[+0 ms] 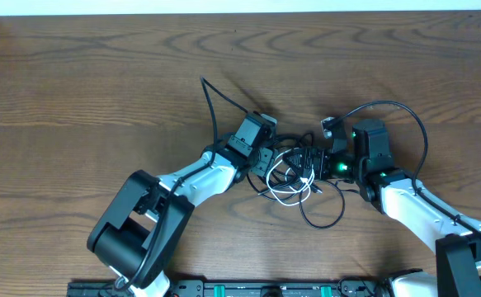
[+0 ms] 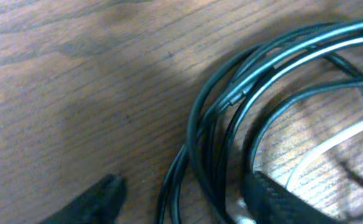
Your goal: Untangle cables
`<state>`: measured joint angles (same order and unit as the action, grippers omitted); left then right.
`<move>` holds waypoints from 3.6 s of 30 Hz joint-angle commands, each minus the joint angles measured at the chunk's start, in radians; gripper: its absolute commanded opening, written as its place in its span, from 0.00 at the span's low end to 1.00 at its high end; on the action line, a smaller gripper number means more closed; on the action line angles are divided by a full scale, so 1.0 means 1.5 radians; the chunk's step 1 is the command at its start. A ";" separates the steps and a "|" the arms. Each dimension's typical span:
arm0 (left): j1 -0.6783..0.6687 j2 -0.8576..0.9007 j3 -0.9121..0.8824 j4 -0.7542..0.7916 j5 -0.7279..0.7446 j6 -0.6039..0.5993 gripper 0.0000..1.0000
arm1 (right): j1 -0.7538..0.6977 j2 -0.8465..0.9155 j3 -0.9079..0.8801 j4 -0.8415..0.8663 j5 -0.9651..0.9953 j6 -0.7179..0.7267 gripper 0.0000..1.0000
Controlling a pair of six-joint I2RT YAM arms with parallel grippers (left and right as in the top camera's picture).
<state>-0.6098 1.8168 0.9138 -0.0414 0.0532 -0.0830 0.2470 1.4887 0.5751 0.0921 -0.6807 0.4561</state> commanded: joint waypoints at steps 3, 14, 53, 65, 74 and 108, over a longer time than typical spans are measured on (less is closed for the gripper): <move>0.003 0.036 0.004 0.004 -0.018 0.005 0.35 | 0.002 0.004 0.004 -0.010 -0.004 -0.001 0.99; 0.038 0.043 0.005 0.008 -0.073 -0.125 0.08 | 0.002 0.004 0.004 -0.080 0.105 0.029 0.87; 0.092 -0.004 0.003 -0.018 0.017 -0.442 0.07 | 0.154 0.004 0.004 0.057 0.196 -0.066 0.82; 0.092 -0.004 0.003 -0.022 0.017 -0.442 0.08 | 0.236 0.060 0.004 0.177 0.315 -0.201 0.74; 0.092 -0.004 0.003 -0.021 0.017 -0.442 0.08 | 0.238 0.092 0.004 0.210 0.307 -0.228 0.60; 0.092 -0.004 0.003 -0.022 0.016 -0.442 0.07 | -0.053 -0.362 0.004 0.075 -0.058 -0.172 0.01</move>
<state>-0.4732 1.8210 0.9310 -0.0654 0.0834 -0.7372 0.2379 1.0565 0.5774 0.2722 -0.7029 0.2306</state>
